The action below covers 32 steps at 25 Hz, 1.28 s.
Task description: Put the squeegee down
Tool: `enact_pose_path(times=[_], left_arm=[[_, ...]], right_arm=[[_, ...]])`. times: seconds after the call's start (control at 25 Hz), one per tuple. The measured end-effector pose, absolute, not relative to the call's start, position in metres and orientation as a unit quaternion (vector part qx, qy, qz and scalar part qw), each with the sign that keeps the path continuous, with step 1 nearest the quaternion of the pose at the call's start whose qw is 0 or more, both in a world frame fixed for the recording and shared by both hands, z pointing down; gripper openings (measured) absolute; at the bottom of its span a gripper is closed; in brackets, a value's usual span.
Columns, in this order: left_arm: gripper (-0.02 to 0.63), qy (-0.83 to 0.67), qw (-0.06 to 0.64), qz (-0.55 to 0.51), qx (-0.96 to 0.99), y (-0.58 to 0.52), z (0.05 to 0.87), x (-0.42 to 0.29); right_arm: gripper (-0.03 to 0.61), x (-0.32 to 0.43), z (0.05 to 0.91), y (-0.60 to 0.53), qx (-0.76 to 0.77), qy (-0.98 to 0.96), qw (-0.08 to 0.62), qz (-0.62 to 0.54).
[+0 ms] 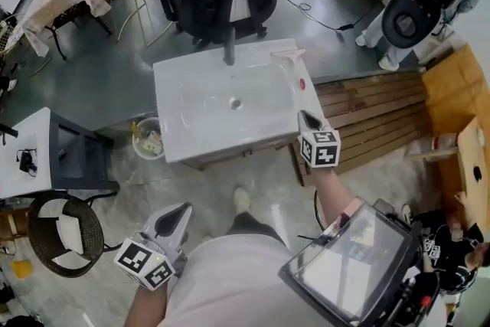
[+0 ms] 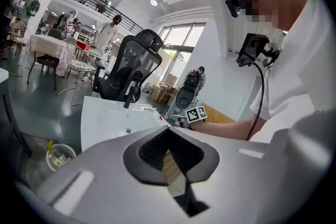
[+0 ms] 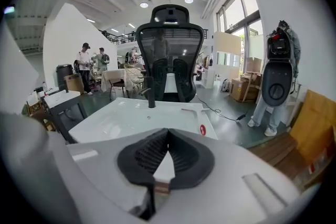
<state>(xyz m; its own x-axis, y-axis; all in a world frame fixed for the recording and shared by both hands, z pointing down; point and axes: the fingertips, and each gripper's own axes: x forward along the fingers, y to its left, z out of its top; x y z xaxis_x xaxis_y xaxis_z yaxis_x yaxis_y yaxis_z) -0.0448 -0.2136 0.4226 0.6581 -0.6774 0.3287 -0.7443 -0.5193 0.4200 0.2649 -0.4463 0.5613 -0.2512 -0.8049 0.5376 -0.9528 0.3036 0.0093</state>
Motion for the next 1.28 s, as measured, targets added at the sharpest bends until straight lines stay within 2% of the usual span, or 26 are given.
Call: enact_pose_path(times=[0.64, 1.28], left_arm=[[0.003, -0.379, 0.275, 0.062, 0.881, -0.082, 0.429, -0.087], [0.003, -0.368, 0.267, 0.08, 0.887, -0.033, 0.442, -0.101]], right_arm=[[0.002, 0.169, 0.504, -0.243, 0.52, -0.814, 0.207, 0.157], [0.002, 0.09, 0.483, -0.141, 0.456, -0.855, 0.203, 0.14]])
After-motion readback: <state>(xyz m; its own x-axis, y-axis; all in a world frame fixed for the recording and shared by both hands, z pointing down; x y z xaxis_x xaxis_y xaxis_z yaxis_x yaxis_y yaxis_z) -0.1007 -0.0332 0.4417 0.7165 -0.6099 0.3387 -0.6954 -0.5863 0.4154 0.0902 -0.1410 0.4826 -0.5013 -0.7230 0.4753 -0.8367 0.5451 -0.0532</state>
